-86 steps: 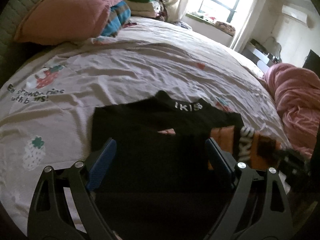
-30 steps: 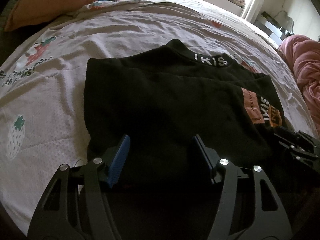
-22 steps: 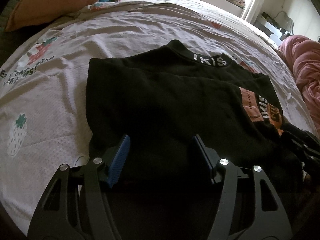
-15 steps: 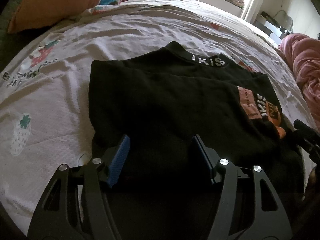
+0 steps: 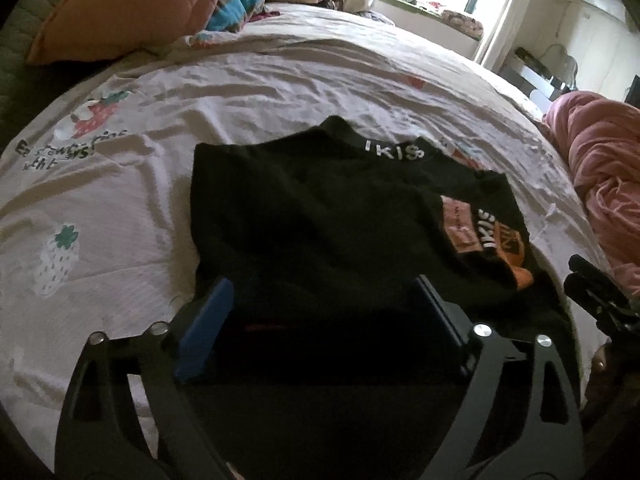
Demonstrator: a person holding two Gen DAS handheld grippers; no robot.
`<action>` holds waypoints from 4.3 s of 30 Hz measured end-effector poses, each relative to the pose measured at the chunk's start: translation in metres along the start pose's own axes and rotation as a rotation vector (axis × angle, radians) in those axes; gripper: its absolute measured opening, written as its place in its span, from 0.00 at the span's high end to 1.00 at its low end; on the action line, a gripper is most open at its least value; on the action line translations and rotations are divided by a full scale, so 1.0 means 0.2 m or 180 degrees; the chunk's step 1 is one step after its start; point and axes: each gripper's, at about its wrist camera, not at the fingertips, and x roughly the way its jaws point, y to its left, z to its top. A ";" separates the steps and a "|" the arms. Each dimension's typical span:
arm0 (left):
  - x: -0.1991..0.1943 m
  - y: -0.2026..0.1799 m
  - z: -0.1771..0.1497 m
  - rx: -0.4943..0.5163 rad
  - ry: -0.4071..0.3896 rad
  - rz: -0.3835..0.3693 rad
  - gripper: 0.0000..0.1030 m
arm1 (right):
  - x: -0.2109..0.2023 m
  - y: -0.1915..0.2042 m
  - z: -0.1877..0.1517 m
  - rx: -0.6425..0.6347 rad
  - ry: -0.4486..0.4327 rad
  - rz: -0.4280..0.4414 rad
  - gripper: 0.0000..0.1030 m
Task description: Fold small clothes
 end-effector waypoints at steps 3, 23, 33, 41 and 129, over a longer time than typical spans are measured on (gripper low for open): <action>-0.04 -0.01 0.00 0.0002 -0.0043 0.0027 0.10 | -0.03 0.01 0.00 -0.0001 -0.0026 0.0013 0.07; -0.25 -0.01 -0.07 0.0024 -0.0132 0.0101 0.09 | -0.22 0.03 -0.02 -0.0083 -0.0185 -0.0065 0.06; -0.38 0.05 -0.11 -0.0041 -0.0196 0.0123 0.09 | -0.32 0.08 -0.05 -0.0180 -0.0194 -0.0077 0.06; -0.45 0.11 -0.18 -0.0093 -0.0185 0.0118 0.09 | -0.38 0.10 -0.11 -0.0237 -0.0142 -0.0108 0.06; -0.63 0.38 -0.86 -0.1023 0.0243 -0.0308 0.91 | -0.68 -0.23 -0.78 -0.0134 0.0879 0.0320 0.91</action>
